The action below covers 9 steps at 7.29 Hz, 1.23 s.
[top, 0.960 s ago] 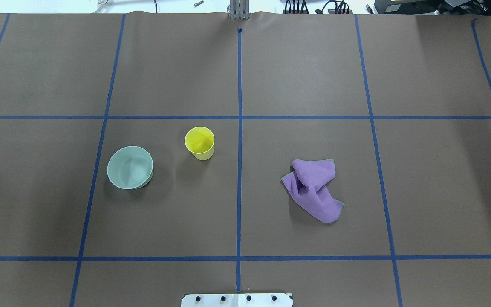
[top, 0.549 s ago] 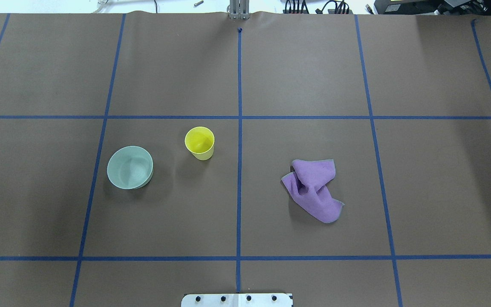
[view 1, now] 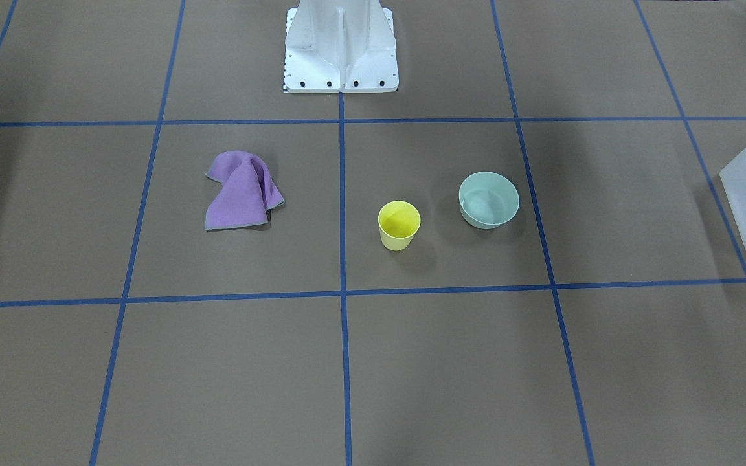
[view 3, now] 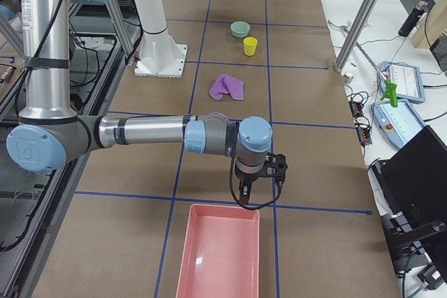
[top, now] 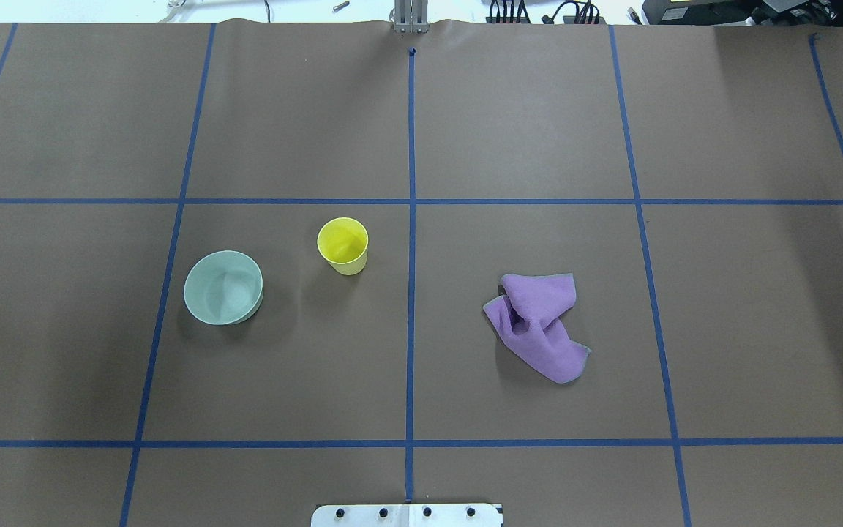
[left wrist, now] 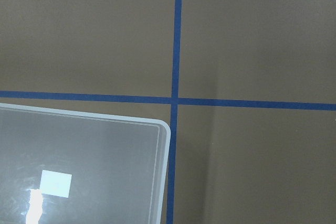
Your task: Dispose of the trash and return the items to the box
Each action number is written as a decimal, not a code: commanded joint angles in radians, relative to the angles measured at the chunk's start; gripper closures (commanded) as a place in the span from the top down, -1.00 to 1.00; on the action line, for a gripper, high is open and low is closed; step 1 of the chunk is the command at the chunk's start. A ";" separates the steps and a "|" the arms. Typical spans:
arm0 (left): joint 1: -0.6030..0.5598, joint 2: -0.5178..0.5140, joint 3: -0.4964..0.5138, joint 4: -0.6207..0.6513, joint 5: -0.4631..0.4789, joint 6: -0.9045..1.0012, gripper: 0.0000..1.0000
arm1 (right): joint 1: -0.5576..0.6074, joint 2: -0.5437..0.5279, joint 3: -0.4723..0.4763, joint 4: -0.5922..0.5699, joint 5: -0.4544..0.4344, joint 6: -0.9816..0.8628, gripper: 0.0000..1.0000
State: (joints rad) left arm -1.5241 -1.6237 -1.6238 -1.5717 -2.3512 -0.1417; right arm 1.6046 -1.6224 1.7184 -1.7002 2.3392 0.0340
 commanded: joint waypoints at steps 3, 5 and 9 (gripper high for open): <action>0.001 -0.033 -0.022 0.001 0.003 -0.007 0.97 | 0.000 0.028 0.006 -0.005 0.009 0.006 1.00; 0.001 -0.038 -0.030 0.001 0.003 -0.009 0.99 | 0.000 0.035 0.007 0.001 0.009 -0.008 1.00; -0.005 -0.018 -0.065 -0.002 0.056 0.004 0.99 | 0.000 0.032 0.009 0.023 0.005 0.004 1.00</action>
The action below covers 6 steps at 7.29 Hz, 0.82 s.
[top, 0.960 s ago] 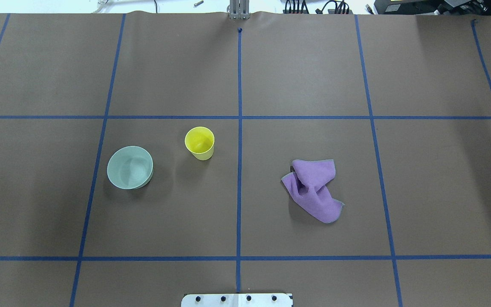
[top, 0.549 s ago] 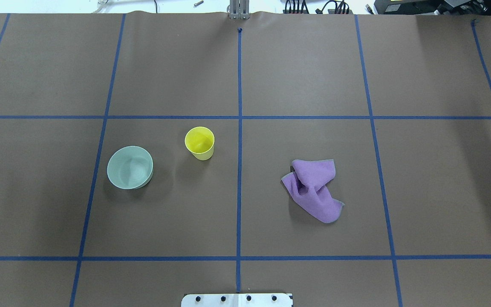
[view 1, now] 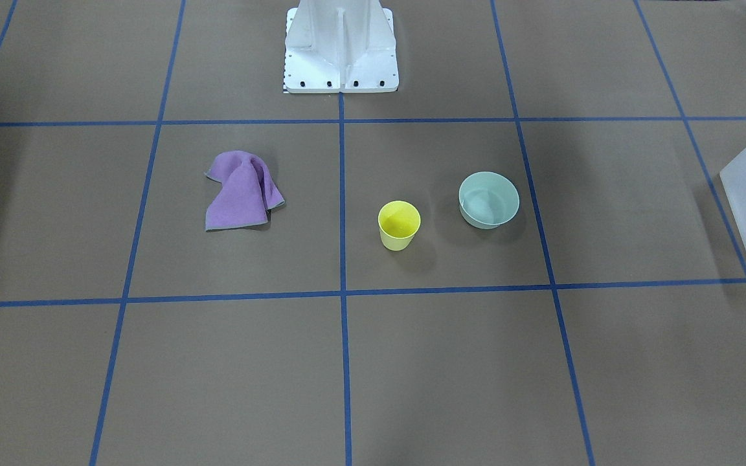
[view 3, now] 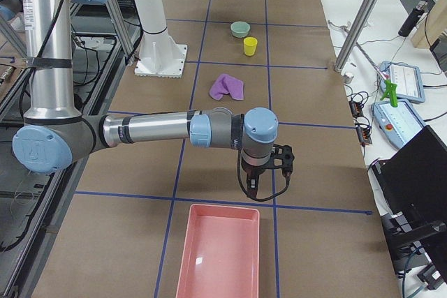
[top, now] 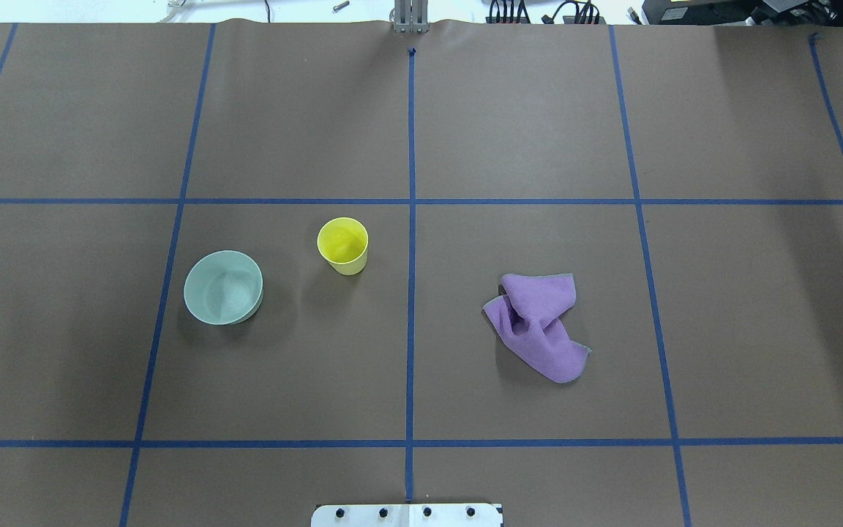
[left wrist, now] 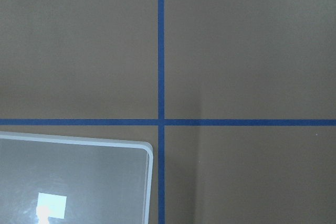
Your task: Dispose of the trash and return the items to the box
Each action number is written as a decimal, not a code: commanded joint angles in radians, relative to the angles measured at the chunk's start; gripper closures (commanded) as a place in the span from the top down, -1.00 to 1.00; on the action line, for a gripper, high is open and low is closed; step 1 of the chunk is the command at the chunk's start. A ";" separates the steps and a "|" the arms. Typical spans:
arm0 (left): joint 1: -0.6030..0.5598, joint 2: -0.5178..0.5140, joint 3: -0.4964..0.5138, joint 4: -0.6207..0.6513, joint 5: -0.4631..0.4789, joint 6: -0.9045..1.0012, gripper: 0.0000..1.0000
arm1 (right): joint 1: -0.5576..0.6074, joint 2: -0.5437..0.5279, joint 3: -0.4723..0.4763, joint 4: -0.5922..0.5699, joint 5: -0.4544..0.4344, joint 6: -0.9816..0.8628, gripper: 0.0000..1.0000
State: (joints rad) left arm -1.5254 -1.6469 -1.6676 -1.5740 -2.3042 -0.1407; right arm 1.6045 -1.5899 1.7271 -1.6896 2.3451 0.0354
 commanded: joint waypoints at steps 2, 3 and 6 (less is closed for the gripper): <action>-0.001 0.003 -0.035 0.002 0.000 -0.028 0.99 | 0.000 0.002 0.000 0.013 0.005 0.004 1.00; 0.016 -0.023 -0.070 0.003 -0.004 -0.178 0.99 | 0.000 0.004 0.000 0.014 0.005 0.004 1.00; 0.326 -0.085 -0.213 0.002 0.005 -0.570 0.99 | 0.000 0.007 0.000 0.014 0.008 0.004 1.00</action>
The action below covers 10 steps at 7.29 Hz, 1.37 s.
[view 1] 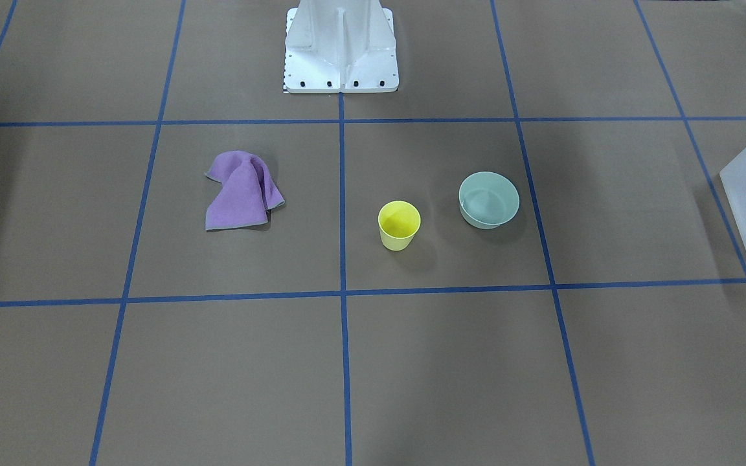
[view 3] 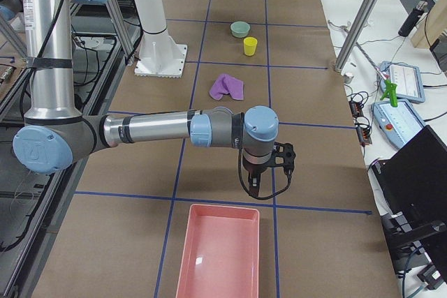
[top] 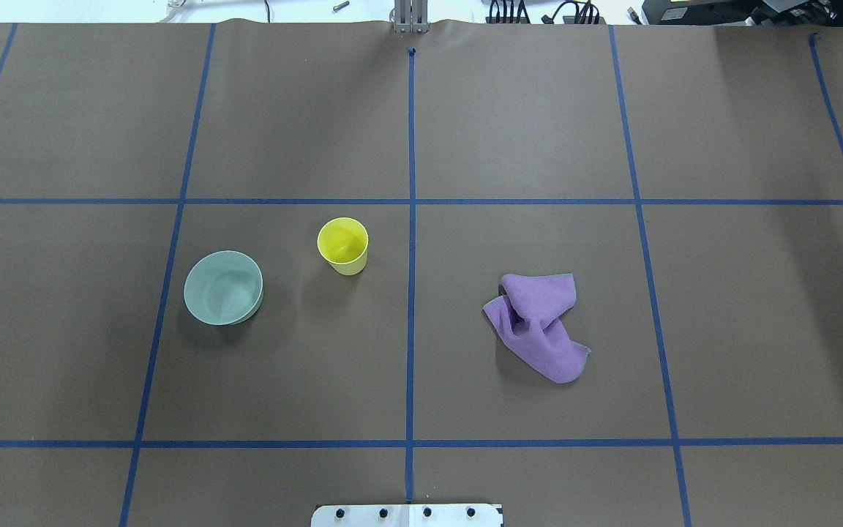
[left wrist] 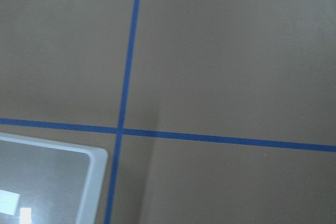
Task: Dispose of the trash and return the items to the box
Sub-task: 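Reach the left gripper to the pale teal bowl and grasp its rim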
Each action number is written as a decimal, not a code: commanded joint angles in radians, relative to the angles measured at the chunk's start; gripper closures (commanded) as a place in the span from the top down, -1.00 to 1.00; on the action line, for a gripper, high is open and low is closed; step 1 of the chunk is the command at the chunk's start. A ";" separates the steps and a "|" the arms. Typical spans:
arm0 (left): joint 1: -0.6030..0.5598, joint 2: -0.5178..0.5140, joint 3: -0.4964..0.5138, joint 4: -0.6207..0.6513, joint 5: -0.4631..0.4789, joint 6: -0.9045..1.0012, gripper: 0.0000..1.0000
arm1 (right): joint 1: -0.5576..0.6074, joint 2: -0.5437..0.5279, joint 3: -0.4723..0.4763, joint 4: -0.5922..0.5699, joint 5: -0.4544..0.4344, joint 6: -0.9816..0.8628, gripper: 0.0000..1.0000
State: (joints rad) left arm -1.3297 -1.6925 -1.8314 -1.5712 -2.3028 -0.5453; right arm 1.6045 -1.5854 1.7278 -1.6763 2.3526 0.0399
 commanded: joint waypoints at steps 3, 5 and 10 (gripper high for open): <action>0.399 -0.110 -0.078 -0.032 0.028 -0.417 0.99 | -0.003 -0.001 -0.002 0.000 0.004 0.000 1.00; 0.496 -0.101 0.019 -0.329 0.086 -0.659 0.99 | -0.006 0.001 -0.002 0.000 0.004 0.000 1.00; 0.609 -0.107 0.106 -0.408 0.187 -0.694 0.99 | -0.008 0.001 -0.002 0.000 0.045 0.003 1.00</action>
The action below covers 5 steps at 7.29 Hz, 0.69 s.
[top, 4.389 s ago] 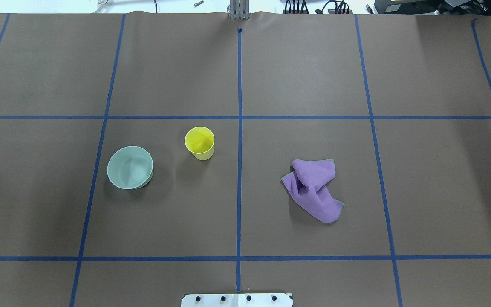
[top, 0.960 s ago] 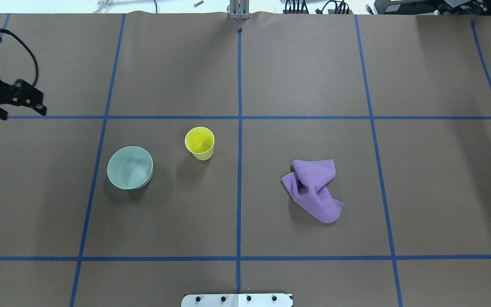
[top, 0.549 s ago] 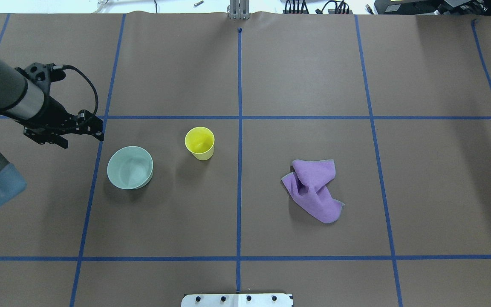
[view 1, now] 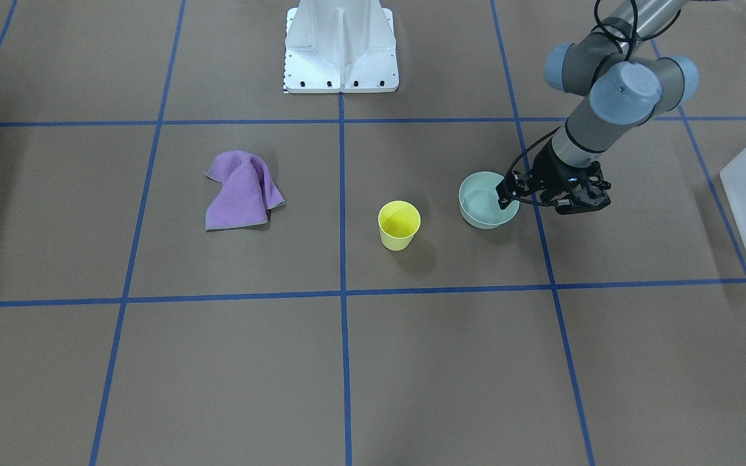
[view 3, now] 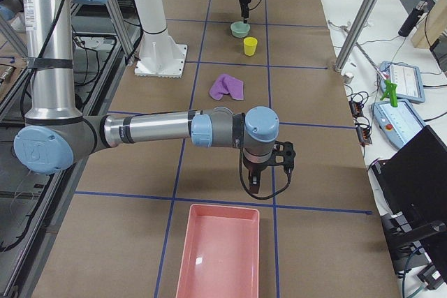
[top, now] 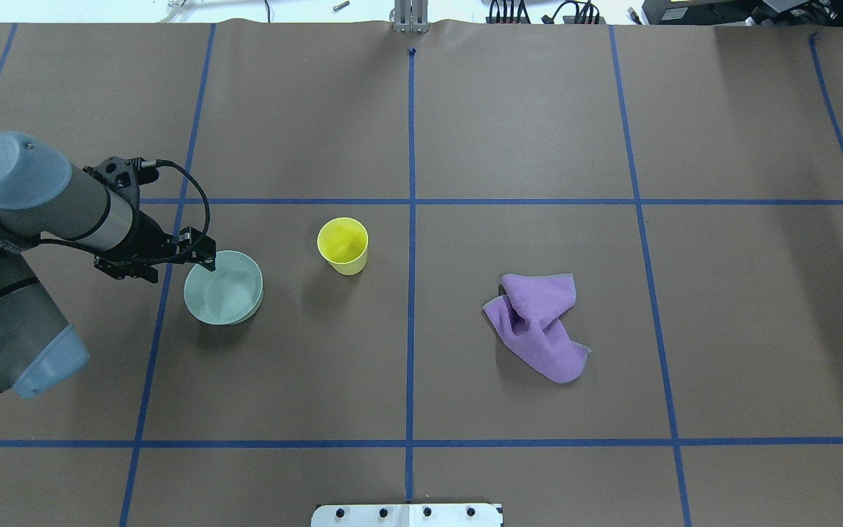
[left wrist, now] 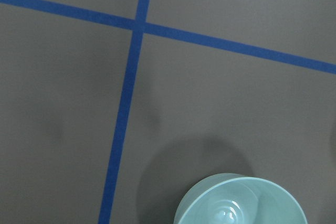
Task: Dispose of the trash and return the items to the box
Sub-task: 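Reach the left gripper to the pale teal bowl and grasp its rim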
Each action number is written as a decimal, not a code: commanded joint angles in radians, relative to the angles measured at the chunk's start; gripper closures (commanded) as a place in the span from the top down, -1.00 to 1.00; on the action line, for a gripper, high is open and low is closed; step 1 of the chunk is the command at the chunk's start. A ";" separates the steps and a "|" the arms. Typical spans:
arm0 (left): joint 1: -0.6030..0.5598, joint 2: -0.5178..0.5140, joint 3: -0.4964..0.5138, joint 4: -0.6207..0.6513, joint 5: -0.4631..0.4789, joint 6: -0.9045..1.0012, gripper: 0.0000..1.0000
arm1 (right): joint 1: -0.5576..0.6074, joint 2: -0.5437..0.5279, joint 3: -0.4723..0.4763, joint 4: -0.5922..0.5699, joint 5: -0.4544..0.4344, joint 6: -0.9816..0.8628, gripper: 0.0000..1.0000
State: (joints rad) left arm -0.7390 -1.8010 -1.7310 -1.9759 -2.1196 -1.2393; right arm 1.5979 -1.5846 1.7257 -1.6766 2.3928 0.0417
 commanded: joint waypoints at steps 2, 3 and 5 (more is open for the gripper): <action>0.041 -0.001 0.007 0.000 0.016 -0.002 0.66 | -0.001 0.000 0.000 0.000 0.009 0.001 1.00; 0.047 0.000 0.008 0.000 0.041 -0.002 0.18 | -0.001 0.000 0.000 0.000 0.006 0.001 1.00; 0.047 -0.001 0.013 0.002 0.043 -0.003 -1.00 | -0.001 0.000 0.002 0.000 0.009 0.001 1.00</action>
State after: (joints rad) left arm -0.6933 -1.8014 -1.7224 -1.9762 -2.0820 -1.2413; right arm 1.5969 -1.5846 1.7266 -1.6766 2.4014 0.0430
